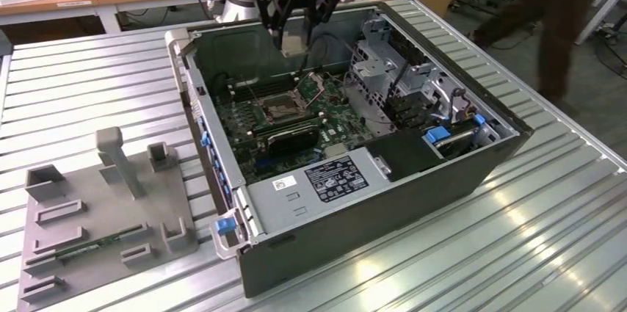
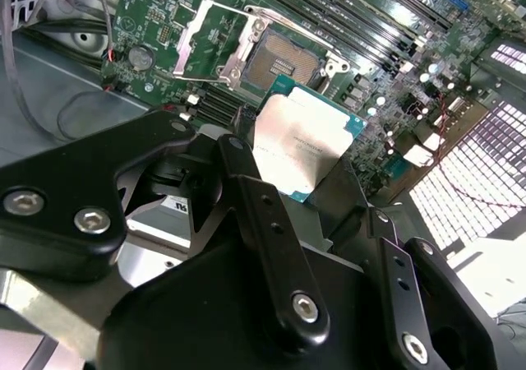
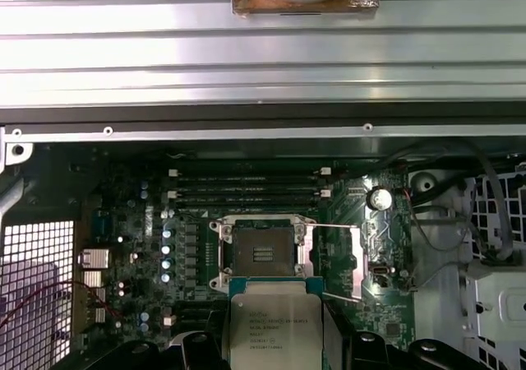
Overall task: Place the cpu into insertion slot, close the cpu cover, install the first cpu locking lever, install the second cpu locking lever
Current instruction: 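Place the cpu into insertion slot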
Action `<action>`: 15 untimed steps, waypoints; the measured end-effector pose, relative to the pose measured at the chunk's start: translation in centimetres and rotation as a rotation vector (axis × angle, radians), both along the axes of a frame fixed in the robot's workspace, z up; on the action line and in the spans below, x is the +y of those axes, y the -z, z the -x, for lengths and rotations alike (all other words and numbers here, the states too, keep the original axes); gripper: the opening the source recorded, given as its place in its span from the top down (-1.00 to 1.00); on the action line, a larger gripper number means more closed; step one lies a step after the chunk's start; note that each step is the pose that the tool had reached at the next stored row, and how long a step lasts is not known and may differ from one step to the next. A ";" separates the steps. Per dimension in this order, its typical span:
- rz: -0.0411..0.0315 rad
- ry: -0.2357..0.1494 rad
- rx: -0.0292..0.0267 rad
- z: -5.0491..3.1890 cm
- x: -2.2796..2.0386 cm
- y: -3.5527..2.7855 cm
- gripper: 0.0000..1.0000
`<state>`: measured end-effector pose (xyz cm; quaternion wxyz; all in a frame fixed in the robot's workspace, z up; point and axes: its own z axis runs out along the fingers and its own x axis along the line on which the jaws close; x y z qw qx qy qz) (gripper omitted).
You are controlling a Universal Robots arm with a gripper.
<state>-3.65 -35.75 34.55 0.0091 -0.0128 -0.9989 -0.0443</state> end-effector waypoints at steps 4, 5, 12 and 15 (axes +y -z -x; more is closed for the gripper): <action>0.0005 0.000 0.0000 0.00 0.00 0.48 -0.08; 0.0006 0.000 0.0000 0.00 0.00 0.62 -0.08; 0.0019 0.000 0.0000 0.00 0.00 1.64 -0.08; 0.0032 0.000 0.0000 0.00 0.00 1.98 -0.08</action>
